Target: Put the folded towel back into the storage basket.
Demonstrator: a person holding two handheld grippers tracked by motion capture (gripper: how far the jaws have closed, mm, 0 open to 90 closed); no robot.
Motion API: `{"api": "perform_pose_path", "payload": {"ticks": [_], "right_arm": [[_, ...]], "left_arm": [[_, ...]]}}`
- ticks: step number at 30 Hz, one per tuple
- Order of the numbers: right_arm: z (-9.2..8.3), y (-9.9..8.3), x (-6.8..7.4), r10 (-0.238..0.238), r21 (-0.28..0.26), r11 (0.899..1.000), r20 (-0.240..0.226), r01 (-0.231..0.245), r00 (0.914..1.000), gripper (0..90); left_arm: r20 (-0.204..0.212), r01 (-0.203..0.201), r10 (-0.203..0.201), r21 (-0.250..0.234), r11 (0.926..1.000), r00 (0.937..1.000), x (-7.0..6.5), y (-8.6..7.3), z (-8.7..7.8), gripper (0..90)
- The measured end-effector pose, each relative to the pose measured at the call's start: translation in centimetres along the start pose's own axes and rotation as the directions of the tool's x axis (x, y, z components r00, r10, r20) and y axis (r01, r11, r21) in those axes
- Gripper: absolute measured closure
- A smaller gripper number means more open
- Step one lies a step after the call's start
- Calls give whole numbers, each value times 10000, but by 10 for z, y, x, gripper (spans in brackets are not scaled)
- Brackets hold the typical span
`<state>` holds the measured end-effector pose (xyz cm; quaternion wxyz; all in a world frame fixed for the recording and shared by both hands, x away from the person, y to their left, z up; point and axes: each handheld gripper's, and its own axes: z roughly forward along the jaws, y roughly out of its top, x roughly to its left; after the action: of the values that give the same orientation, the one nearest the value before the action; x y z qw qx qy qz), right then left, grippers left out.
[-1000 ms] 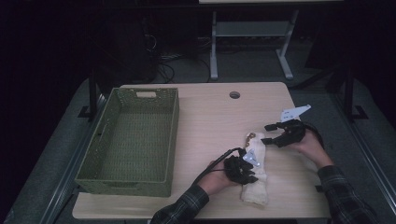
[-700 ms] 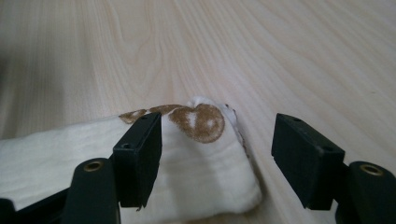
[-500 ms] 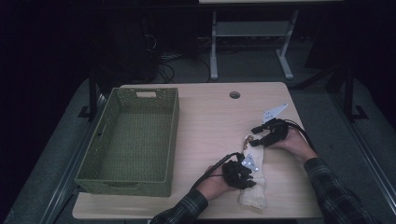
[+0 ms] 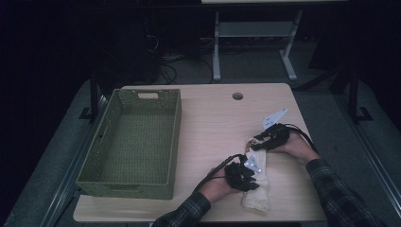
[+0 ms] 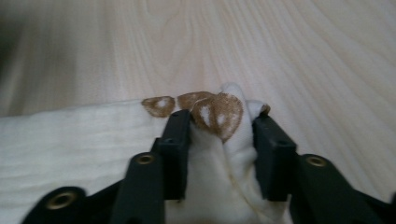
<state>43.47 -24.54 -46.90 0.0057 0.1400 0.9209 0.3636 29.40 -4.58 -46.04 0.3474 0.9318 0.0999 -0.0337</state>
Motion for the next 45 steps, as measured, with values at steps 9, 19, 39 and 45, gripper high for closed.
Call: {"api": "perform_pose_path", "payload": {"ticks": [9, 19, 39, 45], "right_arm": [[0, 1, 2, 509, 111, 9987, -393, -505, 9979, 791], [-6, 9, 5, 479, 211, 9986, -130, -476, 9988, 798], [-37, 66, 6, -195, -99, 9998, -44, 195, 9998, 798], [-43, 87, 8, -433, -307, 9986, -79, 430, 9990, 797]], "left_arm": [[-102, -102, 102, 12, 9999, 9999, -1, 0, 0, 793], [-27, -198, 197, -256, 9995, 9998, 0, 5, -9, 802], [-441, -194, 147, -1075, 9940, 9989, 6, 38, -82, 802], [-742, -263, 189, -999, 9947, 9971, 6, 45, -107, 801]]}}
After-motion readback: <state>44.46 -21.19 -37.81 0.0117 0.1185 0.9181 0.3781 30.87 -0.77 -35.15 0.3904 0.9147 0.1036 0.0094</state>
